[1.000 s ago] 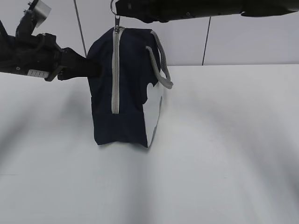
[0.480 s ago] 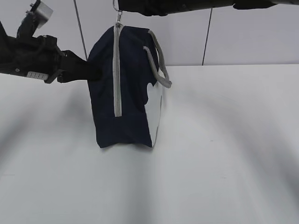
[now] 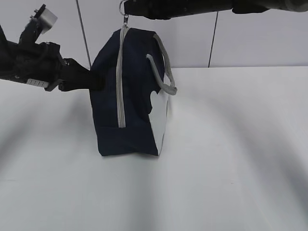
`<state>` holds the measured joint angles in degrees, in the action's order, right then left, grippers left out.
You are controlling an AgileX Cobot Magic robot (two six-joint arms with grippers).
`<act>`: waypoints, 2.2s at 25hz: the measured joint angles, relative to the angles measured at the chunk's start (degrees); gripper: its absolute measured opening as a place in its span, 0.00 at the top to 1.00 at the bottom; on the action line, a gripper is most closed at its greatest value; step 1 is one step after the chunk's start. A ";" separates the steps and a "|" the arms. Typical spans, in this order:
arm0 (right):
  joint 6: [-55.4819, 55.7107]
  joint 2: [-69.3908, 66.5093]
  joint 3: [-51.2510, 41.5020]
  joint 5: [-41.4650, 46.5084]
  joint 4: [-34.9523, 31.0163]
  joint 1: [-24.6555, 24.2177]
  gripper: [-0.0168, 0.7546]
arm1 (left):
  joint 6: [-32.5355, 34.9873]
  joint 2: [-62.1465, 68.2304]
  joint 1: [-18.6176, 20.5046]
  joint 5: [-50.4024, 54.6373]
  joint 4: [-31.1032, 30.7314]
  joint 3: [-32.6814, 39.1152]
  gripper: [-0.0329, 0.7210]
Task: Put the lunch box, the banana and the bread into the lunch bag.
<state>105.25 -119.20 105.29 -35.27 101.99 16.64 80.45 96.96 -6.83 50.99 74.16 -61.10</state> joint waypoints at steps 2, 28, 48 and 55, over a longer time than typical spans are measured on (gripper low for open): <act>1.24 -1.54 1.72 -0.12 0.00 -0.70 1.00 | -0.13 0.00 0.00 0.07 -0.30 0.00 0.95; 24.59 -29.35 36.32 -12.14 5.24 -6.59 1.00 | -0.25 0.00 0.00 3.18 -6.67 0.00 0.96; 25.48 -32.74 48.26 -18.11 5.70 -7.37 1.00 | -0.38 0.00 0.37 4.92 -4.70 0.00 0.87; 25.48 -33.54 48.63 -15.80 5.70 -7.37 1.00 | -0.38 0.00 0.43 4.18 -4.76 0.00 0.95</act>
<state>130.73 -152.75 153.92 -51.07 107.69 9.27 80.07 96.96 -6.40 55.17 69.40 -61.10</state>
